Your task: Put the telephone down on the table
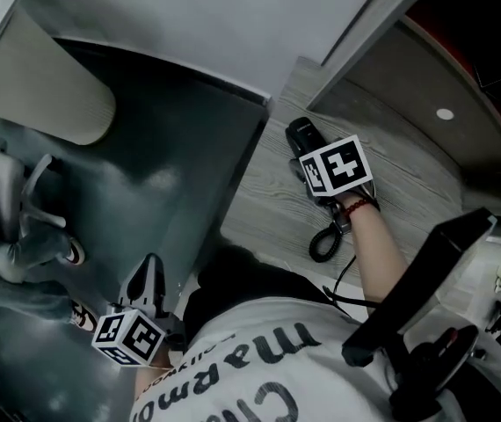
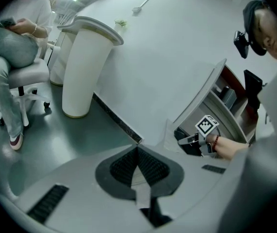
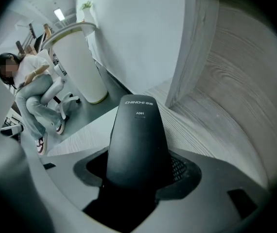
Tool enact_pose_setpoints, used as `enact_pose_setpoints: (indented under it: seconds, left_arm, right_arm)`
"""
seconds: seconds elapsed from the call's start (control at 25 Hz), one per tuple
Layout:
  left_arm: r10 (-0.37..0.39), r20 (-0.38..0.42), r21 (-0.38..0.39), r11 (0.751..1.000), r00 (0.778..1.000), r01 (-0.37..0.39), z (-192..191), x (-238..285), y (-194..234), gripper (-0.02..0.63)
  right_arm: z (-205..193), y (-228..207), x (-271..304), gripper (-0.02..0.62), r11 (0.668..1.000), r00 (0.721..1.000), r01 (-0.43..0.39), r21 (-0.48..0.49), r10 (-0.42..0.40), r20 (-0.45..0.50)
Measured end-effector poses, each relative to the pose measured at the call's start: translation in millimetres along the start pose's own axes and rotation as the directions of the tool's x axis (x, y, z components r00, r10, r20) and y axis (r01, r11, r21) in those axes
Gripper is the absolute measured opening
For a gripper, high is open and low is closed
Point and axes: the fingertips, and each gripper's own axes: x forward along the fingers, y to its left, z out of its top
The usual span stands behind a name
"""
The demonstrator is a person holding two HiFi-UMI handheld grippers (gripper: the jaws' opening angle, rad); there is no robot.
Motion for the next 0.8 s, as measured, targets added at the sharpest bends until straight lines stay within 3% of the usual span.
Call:
enact_pose_setpoints:
  seconds: [0.28, 0.52, 0.8]
  left_arm:
    - [-0.010, 0.027, 0.049, 0.999, 1.000, 0.008, 17.6, 4.8, -0.5, 0.009]
    - [-0.031, 0.083, 0.080, 0.996, 0.996, 0.024, 42.8, 6.7, -6.5, 0.009]
    - [-0.033, 0.124, 0.115, 0.993, 0.992, 0.018, 66.0, 5.0, -7.1, 0.009]
  right_arm:
    - [-4.9, -8.1, -1.6, 0.285, 0.997, 0.999, -0.037, 0.072, 0.037, 0.011]
    - [-4.3, -6.7, -0.4, 0.287, 0.999, 1.000, 0.005, 0.033, -0.006, 0.004]
    - [-4.4, -5.4, 2.1, 0.290, 1.000, 1.000, -0.004, 0.024, 0.003, 0.006]
